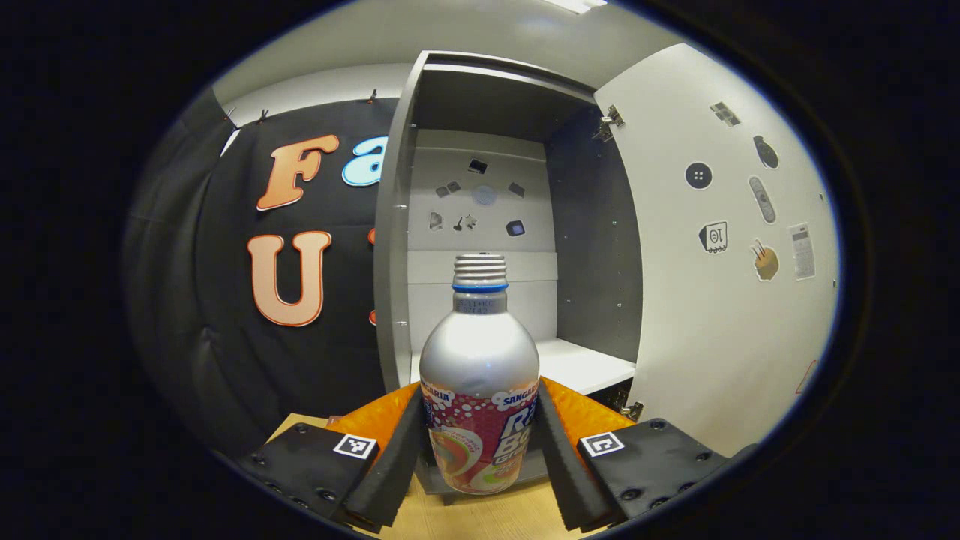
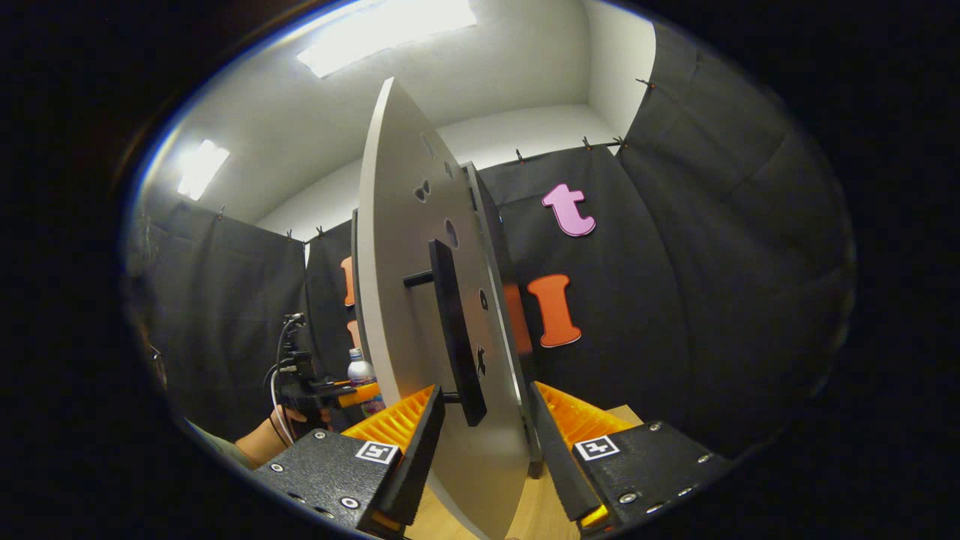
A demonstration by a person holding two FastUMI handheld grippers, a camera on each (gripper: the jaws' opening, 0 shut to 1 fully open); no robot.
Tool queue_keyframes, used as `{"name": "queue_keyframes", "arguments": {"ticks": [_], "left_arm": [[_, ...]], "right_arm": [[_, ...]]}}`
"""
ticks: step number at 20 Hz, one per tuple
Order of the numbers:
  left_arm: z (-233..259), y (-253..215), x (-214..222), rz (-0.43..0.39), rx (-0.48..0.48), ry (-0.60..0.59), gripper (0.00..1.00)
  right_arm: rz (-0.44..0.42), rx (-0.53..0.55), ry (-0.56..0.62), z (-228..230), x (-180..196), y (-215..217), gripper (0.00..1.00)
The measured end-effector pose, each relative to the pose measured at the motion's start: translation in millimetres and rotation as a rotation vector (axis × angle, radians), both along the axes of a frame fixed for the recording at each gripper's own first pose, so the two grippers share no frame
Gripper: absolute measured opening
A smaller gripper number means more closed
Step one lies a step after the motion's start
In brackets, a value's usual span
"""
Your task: Open the cabinet door with the right hand, grasp the bottle in the cabinet with the left hand and place it on the coaster, then close the cabinet door with the right hand.
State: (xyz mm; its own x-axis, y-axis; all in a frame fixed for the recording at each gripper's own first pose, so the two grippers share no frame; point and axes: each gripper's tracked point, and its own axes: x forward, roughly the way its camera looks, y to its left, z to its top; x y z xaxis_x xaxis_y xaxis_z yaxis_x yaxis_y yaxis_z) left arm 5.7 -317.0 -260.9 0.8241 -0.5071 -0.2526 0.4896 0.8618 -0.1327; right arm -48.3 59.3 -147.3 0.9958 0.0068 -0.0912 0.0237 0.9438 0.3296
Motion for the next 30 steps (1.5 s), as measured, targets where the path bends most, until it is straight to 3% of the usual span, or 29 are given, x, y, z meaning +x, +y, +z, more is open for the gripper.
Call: {"name": "queue_keyframes", "arguments": {"ticks": [4, 11, 30], "left_arm": [[-11.5, 35.5, -18.1, 0.023, 0.022, -0.047, 0.84], [-45.5, 86.9, -45.7, 0.073, 0.018, -0.036, 0.86], [-150.4, 163.2, -138.5, 0.136, -0.004, 0.056, 0.84]], "right_arm": [[0.005, 0.023, 0.009, 0.4, 8.2, -1.4, 0.72], [-0.004, -0.057, 0.008, 0.2, 11.3, -5.7, 0.72], [-0.005, -0.105, -0.032, 4.5, 12.8, -9.5, 0.72]]}}
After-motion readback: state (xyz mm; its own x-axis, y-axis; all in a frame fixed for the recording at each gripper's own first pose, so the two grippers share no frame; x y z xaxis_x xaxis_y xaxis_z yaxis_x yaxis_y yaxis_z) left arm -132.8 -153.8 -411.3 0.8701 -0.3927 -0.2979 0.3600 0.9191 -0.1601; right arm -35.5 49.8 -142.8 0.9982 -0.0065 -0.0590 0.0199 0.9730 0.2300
